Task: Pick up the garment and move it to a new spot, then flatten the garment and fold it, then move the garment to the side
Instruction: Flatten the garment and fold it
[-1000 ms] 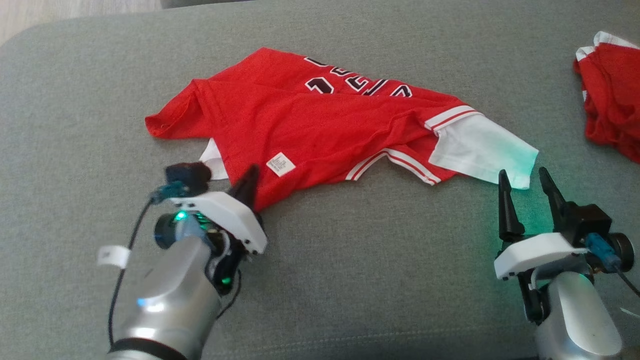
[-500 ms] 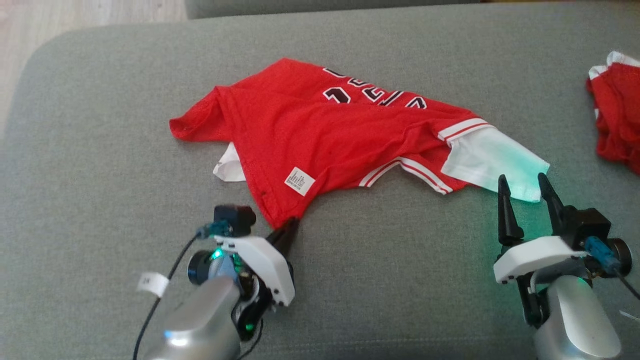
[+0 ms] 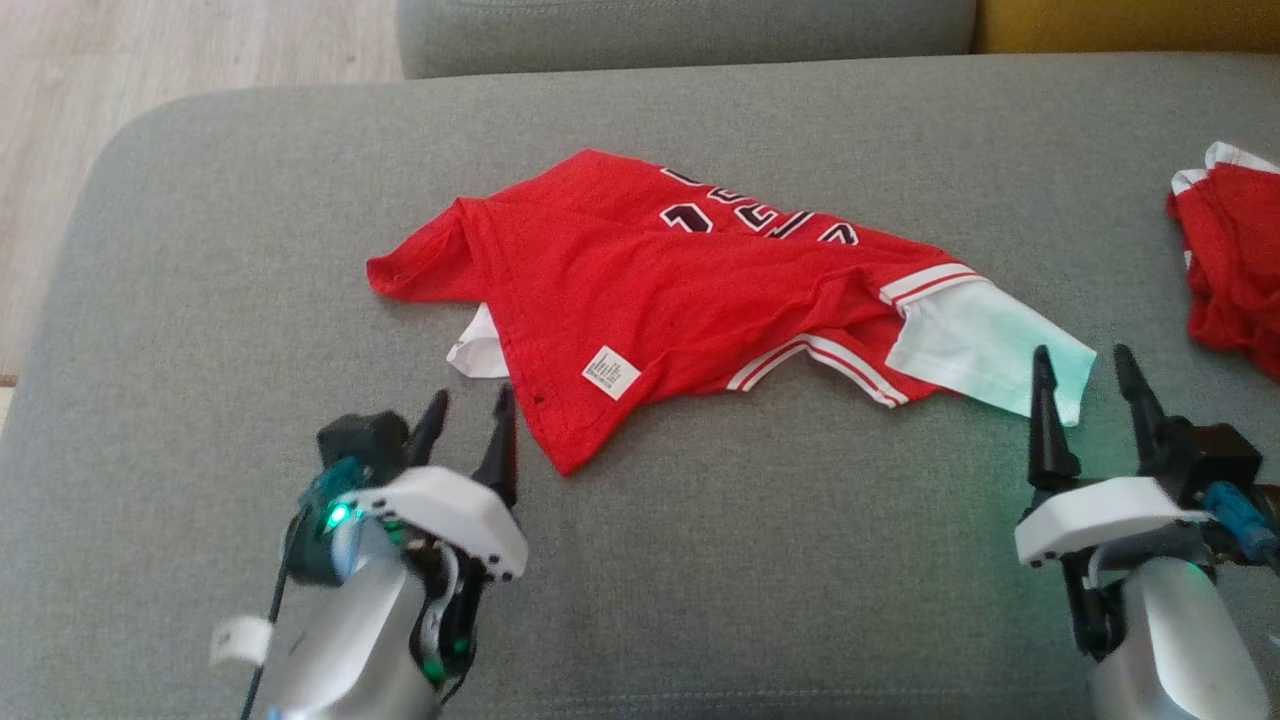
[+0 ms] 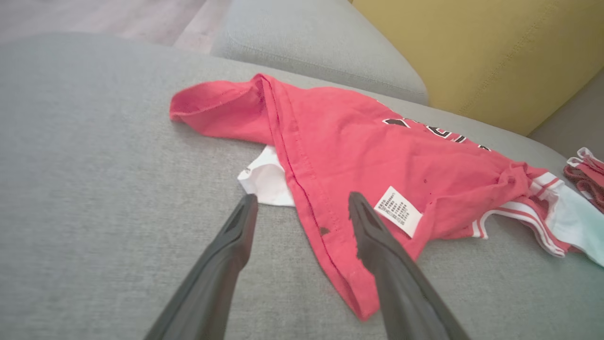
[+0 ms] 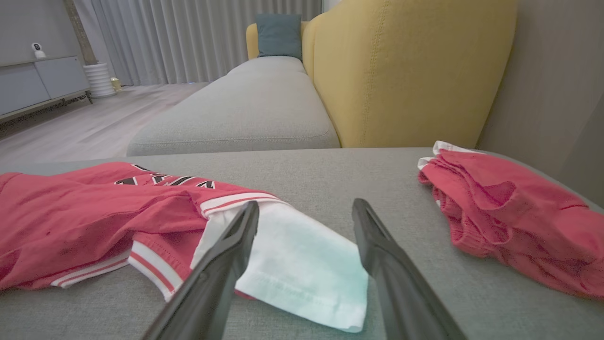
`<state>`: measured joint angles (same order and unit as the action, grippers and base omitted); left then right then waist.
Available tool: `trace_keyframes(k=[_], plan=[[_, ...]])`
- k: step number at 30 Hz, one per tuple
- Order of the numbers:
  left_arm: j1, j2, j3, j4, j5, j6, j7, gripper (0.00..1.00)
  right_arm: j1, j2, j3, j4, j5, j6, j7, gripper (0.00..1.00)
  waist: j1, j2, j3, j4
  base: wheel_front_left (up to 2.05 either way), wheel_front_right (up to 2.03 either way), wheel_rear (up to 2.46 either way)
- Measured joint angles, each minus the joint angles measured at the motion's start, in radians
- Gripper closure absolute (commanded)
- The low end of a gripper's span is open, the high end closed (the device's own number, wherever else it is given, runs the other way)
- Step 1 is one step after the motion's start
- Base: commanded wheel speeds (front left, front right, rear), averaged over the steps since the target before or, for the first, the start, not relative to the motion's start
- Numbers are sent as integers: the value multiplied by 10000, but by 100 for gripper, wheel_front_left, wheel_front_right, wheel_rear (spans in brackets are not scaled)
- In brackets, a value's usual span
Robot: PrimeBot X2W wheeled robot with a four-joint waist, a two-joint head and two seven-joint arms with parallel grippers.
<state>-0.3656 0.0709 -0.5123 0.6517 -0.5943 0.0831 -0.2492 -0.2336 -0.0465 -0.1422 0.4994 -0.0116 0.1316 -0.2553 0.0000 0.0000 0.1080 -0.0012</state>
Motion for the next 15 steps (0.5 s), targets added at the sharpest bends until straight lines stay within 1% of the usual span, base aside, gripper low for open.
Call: trace_keyframes(k=[3, 8, 9, 12, 15], plan=[[802, 2, 815, -899, 928, 464, -2, 0, 88, 0, -230, -209, -111, 0, 0, 0, 0, 0, -129, 24, 0, 0, 0], [1906, -17, 1778, -1801, 2385, 876, 0, 0, 267, 0, -259, -382, -194, 0, 0, 0, 0, 0, -296, 56, 0, 0, 0], [2040, -31, 1910, -1971, 2614, 938, -2, 0, 291, 0, -261, -385, -196, 0, 0, 0, 0, 0, -314, 67, 0, 0, 0], [2277, -52, 2167, -2184, 3304, 945, 0, 0, 427, 0, -217, -376, -253, 0, 0, 0, 0, 0, -344, 94, 0, 0, 0], [2460, -109, 2364, -2326, 3743, 941, -2, 0, 444, 0, -157, -357, -251, 0, 0, 0, 0, 0, -350, 107, 0, 0, 0]])
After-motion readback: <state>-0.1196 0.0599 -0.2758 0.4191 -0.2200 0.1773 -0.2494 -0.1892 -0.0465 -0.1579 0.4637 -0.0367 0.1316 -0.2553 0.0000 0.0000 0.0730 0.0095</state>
